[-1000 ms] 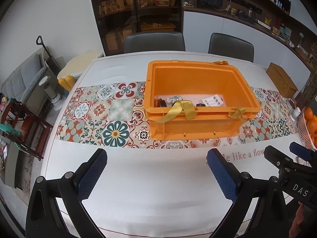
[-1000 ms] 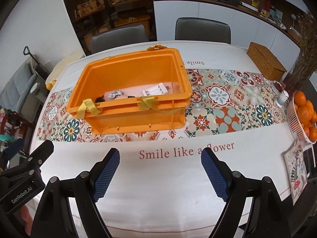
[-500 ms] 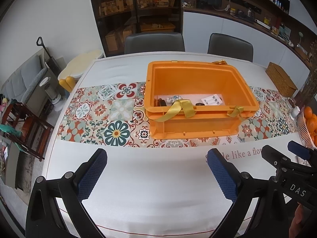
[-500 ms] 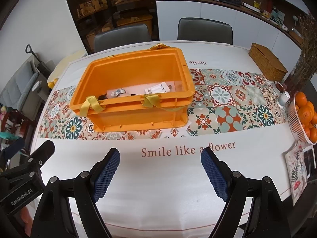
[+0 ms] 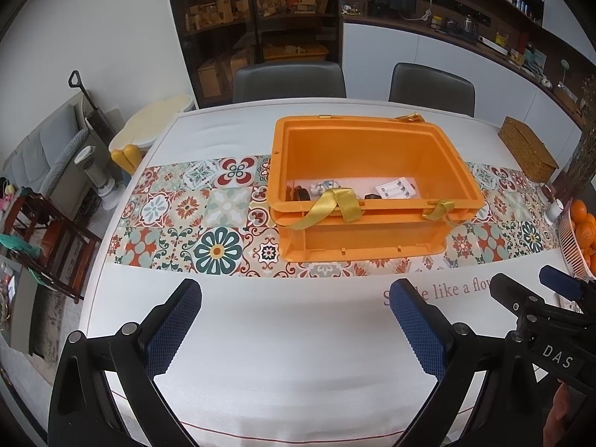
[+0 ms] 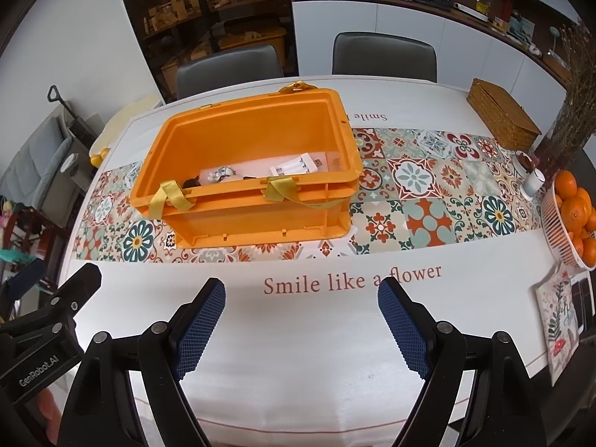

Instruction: Organize rigid objects

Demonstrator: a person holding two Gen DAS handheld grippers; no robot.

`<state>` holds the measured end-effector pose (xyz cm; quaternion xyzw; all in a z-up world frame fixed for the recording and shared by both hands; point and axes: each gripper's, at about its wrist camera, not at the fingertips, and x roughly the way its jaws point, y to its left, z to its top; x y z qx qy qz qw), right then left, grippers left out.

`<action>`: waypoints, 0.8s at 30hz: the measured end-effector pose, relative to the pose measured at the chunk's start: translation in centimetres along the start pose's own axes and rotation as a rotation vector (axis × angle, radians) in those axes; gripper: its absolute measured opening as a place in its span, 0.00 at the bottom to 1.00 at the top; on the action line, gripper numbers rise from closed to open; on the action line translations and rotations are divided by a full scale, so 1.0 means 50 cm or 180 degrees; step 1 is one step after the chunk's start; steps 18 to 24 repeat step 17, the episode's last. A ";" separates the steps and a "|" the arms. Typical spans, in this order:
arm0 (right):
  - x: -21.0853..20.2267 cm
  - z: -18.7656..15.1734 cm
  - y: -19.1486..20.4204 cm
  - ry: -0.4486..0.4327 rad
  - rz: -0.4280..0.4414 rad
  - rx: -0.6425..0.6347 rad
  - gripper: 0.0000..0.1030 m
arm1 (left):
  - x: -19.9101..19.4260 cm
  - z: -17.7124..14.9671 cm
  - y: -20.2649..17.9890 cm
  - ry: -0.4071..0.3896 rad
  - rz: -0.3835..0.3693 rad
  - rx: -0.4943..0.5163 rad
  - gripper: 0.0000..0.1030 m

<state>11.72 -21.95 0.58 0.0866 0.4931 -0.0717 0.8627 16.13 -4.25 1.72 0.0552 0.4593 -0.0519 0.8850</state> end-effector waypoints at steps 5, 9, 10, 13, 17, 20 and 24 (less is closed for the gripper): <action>-0.001 -0.001 -0.002 0.0002 0.0004 0.0003 0.82 | 0.000 0.000 -0.004 0.0006 -0.0002 -0.0001 1.00; 0.000 -0.001 -0.005 0.0019 0.0004 -0.0001 0.82 | -0.001 -0.001 -0.006 -0.0001 -0.0005 0.0008 1.00; 0.000 0.000 -0.006 0.0023 0.0007 -0.0005 0.82 | -0.002 -0.001 -0.006 -0.0003 -0.0009 0.0011 1.00; -0.001 -0.001 -0.008 0.0020 0.0016 -0.0007 0.82 | -0.002 0.000 -0.008 0.0003 -0.0021 0.0017 1.00; -0.001 -0.002 -0.010 0.0033 0.0016 0.0001 0.82 | 0.001 0.001 -0.009 0.0026 -0.0028 0.0011 1.00; -0.001 -0.002 -0.010 0.0033 0.0016 0.0001 0.82 | 0.001 0.001 -0.009 0.0026 -0.0028 0.0011 1.00; -0.001 -0.002 -0.010 0.0033 0.0016 0.0001 0.82 | 0.001 0.001 -0.009 0.0026 -0.0028 0.0011 1.00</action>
